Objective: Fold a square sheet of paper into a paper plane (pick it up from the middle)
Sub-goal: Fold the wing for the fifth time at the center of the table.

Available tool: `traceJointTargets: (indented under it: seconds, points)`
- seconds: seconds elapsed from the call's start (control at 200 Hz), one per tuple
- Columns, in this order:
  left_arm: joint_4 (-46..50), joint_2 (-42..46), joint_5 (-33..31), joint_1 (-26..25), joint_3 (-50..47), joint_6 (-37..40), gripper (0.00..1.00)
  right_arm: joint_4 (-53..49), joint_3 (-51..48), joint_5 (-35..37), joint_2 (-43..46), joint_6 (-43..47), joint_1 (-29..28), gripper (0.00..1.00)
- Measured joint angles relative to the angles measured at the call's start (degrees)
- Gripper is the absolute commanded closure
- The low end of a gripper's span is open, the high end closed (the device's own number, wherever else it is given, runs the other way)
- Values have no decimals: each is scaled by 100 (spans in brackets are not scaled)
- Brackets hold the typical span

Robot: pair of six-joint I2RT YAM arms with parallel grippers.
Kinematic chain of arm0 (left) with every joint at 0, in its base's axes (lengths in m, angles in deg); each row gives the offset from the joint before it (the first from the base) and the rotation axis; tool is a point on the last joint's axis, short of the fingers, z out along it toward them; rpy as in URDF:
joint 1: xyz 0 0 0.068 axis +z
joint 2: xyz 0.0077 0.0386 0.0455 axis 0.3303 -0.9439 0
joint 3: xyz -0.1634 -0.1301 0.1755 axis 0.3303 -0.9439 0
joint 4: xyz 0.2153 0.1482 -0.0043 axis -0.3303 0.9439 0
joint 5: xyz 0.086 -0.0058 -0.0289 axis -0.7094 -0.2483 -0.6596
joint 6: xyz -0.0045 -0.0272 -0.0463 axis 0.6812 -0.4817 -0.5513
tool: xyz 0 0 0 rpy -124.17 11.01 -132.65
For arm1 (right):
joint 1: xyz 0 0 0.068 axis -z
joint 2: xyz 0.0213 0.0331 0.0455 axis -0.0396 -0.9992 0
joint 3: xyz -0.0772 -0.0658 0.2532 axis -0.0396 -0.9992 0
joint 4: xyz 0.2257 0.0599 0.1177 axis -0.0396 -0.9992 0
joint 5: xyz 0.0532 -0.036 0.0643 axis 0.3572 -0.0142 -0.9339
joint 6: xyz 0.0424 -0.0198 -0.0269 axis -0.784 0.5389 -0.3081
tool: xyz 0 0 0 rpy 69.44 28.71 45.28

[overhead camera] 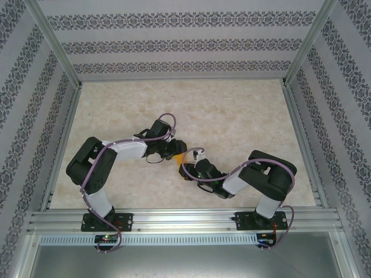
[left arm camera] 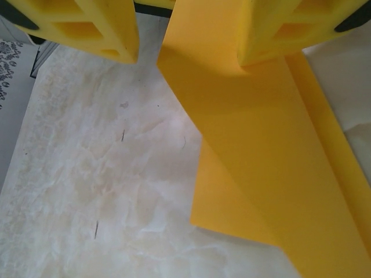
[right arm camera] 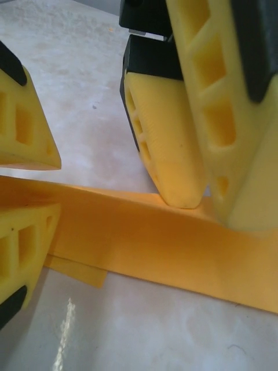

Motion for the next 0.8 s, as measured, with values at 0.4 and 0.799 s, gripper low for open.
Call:
traceJointTargets:
  seconds: [0.4, 0.799]
  points:
    - [55, -4, -33, -22, 79, 55, 47, -1263, 343, -20, 260, 0, 72, 96]
    - [752, 1123, -925, -20, 50, 214, 40, -1272, 354, -881, 247, -407, 494, 96]
